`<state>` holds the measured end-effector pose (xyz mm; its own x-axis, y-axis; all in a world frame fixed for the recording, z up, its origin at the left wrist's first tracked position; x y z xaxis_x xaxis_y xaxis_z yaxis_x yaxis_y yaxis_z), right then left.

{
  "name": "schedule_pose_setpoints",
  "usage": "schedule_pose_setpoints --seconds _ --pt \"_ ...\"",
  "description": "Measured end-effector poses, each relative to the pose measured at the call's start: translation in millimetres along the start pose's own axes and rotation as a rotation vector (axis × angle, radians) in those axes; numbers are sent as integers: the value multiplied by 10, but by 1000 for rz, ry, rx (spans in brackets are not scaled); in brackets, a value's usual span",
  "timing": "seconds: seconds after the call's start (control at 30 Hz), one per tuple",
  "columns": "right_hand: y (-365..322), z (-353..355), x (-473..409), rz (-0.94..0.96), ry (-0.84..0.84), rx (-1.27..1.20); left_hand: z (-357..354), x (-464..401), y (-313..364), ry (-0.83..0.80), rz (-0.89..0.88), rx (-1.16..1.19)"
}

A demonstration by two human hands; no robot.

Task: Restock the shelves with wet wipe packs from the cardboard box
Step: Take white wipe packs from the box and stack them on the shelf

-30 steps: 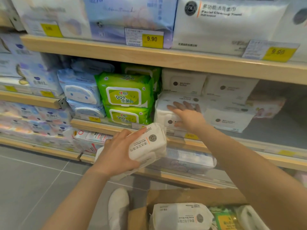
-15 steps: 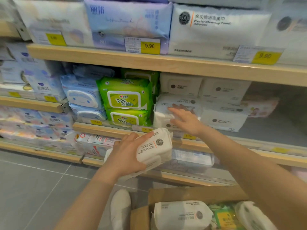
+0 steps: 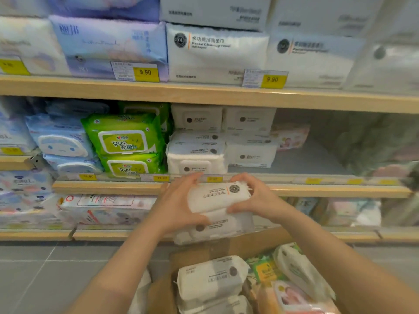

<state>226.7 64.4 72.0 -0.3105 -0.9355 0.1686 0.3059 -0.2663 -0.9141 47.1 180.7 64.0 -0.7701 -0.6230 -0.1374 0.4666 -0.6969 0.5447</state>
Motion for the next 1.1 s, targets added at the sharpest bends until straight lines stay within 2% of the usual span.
schedule_pose_setpoints --seconds 0.07,0.13,0.23,0.3,0.37,0.43,0.53,0.57,0.6,0.7,0.87,0.9,0.93,1.0,1.03,1.1 --pt "30 243 66 -52 58 -65 46 -59 75 149 52 93" --pt "65 448 137 -90 74 -174 35 -141 128 190 143 375" --pt "124 640 216 -142 69 -256 -93 -254 220 42 237 780" --pt "159 733 271 -172 61 -264 -196 -294 290 -4 269 911" --pt "183 810 308 -181 25 -172 -300 -303 367 10 303 962" --pt "143 824 309 -157 -29 83 -431 -323 437 1 313 960" --pt "167 782 191 -121 -114 813 -587 -340 563 -35 274 894" --pt "171 748 163 -92 -137 960 -622 -343 600 -50 250 867" --pt "197 725 141 -72 -169 981 -646 -347 643 -67 222 836" --pt "298 767 138 -17 -199 797 -710 -391 715 -80 147 779" --pt "156 1126 80 90 29 890 -578 -694 882 -81 -13 685" --pt "103 1222 25 95 72 931 -520 -826 828 -33 -19 622" --pt "55 1315 -48 89 105 968 -445 -975 734 46 -19 488" --pt "-37 1470 -227 79 151 1050 -334 -1276 410 147 25 29" --pt "-79 1515 -329 86 172 1099 -334 -1392 221 117 78 -164" --pt "-138 1560 -552 95 210 1173 -440 -1497 -76 -1 180 -362"
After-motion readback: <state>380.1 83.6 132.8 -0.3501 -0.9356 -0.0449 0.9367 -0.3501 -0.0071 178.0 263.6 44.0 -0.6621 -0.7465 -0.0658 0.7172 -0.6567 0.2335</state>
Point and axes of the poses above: each hand's wrist, its own x-axis away from the middle knuckle, its own z-axis out of the back of the hand, y = z × x, the point moved 3 cm from there along -x, towards the middle knuckle, and after that the axes turned 2 degrees about -z, right-handed, at the moved point
